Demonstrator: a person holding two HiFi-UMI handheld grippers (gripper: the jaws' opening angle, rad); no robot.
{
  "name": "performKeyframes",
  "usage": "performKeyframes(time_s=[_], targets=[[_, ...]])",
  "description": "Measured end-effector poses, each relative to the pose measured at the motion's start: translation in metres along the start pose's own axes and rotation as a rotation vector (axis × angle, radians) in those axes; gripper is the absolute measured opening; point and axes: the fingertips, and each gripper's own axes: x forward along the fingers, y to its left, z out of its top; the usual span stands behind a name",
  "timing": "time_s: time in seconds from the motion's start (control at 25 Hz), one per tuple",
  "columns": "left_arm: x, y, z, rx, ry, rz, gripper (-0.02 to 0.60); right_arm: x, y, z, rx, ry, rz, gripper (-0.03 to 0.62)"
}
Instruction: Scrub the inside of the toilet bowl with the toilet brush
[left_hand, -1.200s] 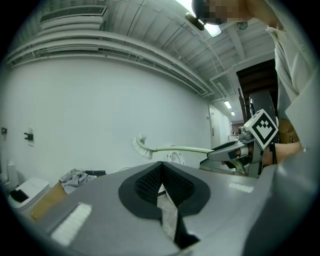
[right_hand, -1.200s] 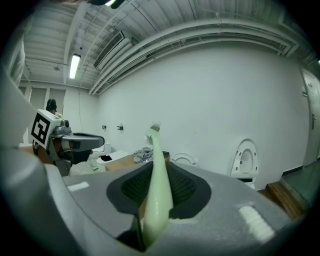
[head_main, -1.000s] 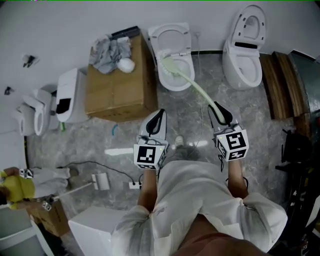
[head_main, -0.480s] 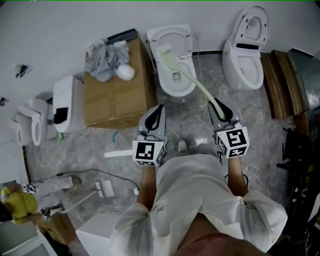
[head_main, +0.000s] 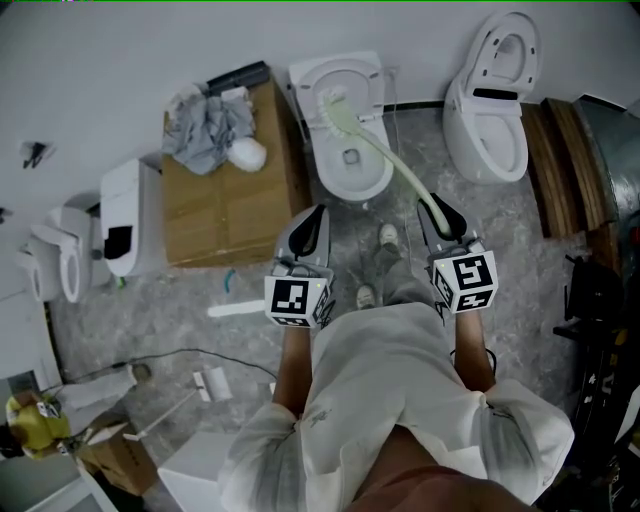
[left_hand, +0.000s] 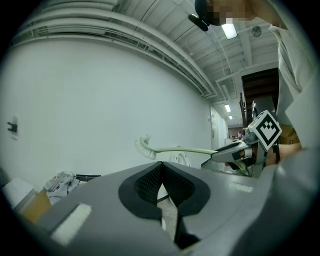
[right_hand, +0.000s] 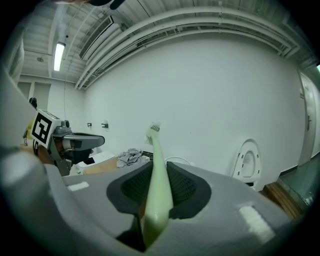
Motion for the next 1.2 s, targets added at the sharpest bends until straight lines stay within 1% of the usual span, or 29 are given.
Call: performKeyframes(time_s=[0.32,0.68,0.88,1.2], targets=[[0.061,0.024,-0.007,-0.006,0.011,0.011,0.018,0.058,-0.035,0.001,0.003,0.015,0.024,0.086],[0.140,0.061,-0.021,-0.048,0.047,0.044,0.018,0.145,-0.078,0.013,-0.021,0.046,0.116,0.086],[0.180,0.079,-0.044,-0.077,0.093,0.070,0.018,0.191,-0.101,0.001,-0.031,0.102,0.159,0.086],[0.237,0.106,-0.082,-0.109,0.167,0.117,0.018,0.250,-0.136,-0.028,-0.019,0.190,0.227,0.086]])
